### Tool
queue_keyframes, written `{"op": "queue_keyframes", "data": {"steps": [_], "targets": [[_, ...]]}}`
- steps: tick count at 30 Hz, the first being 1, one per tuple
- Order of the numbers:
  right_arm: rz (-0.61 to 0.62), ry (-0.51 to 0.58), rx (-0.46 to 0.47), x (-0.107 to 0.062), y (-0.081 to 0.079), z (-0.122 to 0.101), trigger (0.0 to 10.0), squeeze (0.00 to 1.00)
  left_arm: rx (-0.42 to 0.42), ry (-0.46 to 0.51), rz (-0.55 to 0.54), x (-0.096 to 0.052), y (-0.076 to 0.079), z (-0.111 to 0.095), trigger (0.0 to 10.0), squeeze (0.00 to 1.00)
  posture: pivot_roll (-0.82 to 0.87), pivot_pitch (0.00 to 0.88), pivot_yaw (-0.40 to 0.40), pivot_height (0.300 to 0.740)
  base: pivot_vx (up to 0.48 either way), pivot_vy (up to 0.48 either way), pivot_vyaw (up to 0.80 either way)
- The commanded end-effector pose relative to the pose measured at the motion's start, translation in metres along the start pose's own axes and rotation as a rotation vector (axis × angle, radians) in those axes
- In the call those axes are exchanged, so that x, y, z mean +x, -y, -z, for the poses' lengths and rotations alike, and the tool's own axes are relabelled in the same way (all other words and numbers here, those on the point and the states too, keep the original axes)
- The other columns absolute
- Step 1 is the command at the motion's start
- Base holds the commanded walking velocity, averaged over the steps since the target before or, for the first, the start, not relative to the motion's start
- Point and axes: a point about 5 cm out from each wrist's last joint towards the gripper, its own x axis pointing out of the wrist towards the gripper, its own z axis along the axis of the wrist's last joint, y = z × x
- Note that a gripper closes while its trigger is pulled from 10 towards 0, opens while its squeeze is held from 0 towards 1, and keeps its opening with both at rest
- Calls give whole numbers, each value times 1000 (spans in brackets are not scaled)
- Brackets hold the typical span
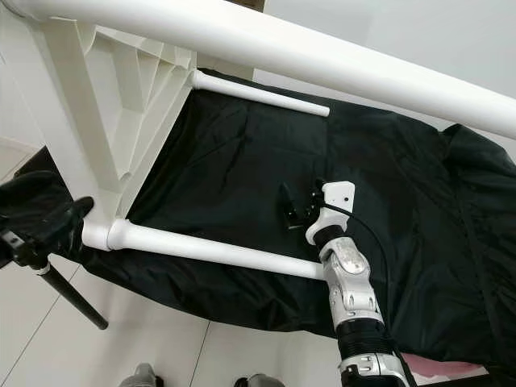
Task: Building children table
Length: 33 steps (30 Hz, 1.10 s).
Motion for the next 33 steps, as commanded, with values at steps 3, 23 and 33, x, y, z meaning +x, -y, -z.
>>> {"op": "queue_keyframes", "data": {"steps": [3, 23, 33], "targets": [[28, 6, -10, -3, 7, 0, 10000, 0, 17, -8, 299, 2, 17, -3, 10000, 0, 95, 51, -106, 740, 0, 0, 0], [58, 7, -9, -9, 8, 2, 10000, 0, 92, -55, 214, 23, -22, 9, 10000, 0, 76, 51, -94, 740, 0, 0, 0], [53, 12, -7, -5, 6, 1, 10000, 0, 132, -53, 183, 29, -39, 13, 10000, 0, 79, 51, -101, 740, 0, 0, 0]]}}
